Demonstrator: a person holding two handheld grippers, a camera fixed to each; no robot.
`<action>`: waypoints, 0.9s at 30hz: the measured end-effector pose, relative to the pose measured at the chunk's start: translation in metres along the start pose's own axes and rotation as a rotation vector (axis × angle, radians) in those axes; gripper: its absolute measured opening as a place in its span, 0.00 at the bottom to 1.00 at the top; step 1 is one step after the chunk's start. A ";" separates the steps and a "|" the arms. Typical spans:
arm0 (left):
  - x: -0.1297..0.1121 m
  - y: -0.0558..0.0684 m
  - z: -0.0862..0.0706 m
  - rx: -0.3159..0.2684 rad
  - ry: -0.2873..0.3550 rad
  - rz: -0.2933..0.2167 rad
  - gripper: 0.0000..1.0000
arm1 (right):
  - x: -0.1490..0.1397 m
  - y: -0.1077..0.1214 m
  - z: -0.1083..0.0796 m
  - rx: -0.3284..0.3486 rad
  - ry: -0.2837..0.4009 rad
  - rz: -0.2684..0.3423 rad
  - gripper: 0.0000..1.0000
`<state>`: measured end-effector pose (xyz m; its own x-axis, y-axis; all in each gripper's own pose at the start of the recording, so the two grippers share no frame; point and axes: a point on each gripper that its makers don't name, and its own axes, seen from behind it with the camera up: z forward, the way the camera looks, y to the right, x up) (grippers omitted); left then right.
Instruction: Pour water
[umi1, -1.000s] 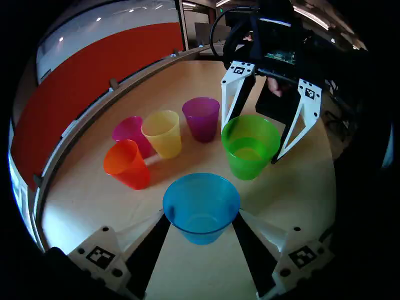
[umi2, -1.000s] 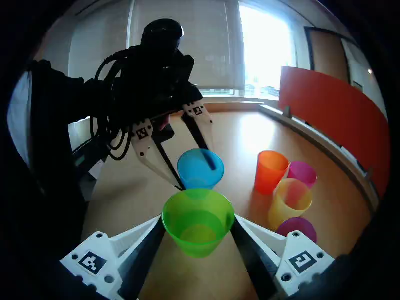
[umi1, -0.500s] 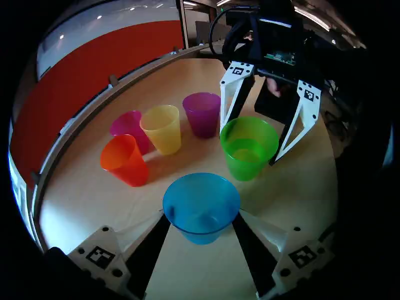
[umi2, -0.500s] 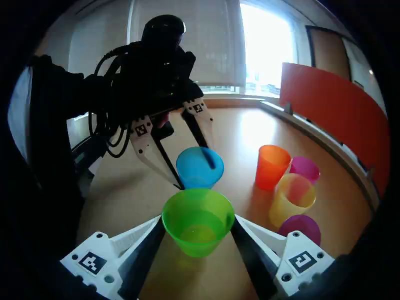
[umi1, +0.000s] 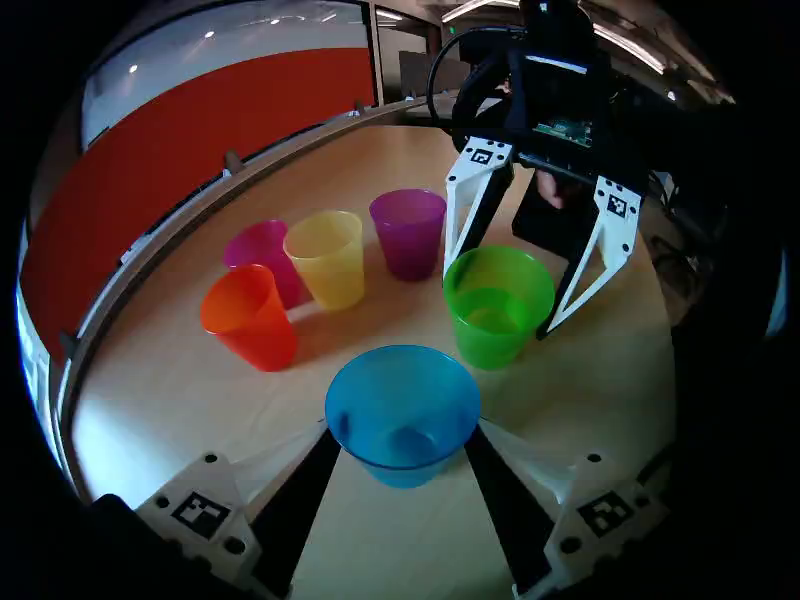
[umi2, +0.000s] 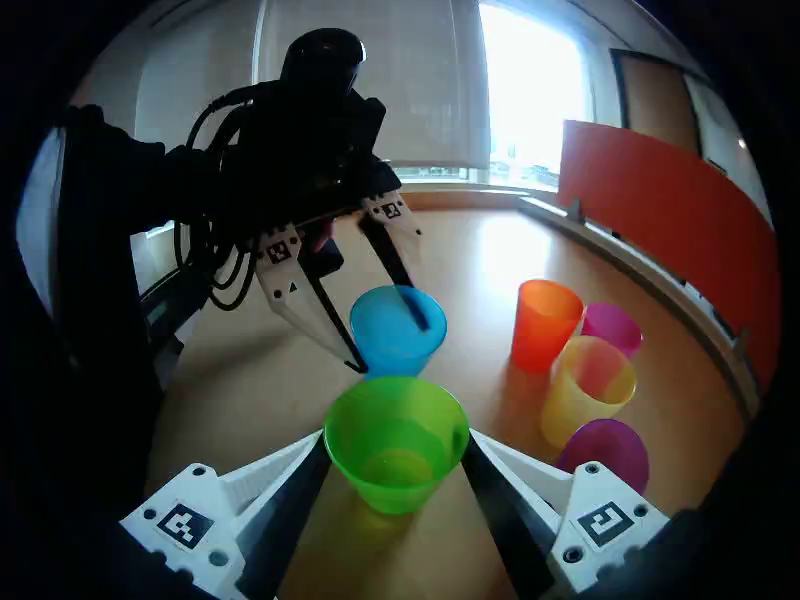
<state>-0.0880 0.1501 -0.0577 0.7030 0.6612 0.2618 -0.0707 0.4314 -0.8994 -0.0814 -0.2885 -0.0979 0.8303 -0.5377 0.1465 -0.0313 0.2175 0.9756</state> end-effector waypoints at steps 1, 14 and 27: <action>0.000 0.000 0.000 0.001 0.001 -0.002 0.84 | -0.001 0.000 0.000 0.000 -0.002 -0.001 0.91; -0.011 -0.001 -0.002 0.005 -0.001 -0.026 0.84 | -0.007 -0.001 -0.001 -0.010 -0.004 0.006 0.91; -0.021 0.003 0.002 0.002 -0.032 -0.016 0.84 | -0.009 -0.002 -0.003 -0.014 -0.011 0.017 0.94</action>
<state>-0.1048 0.1385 -0.0655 0.6814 0.6734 0.2868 -0.0617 0.4433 -0.8942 -0.0871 -0.2818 -0.1020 0.8237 -0.5426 0.1650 -0.0375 0.2382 0.9705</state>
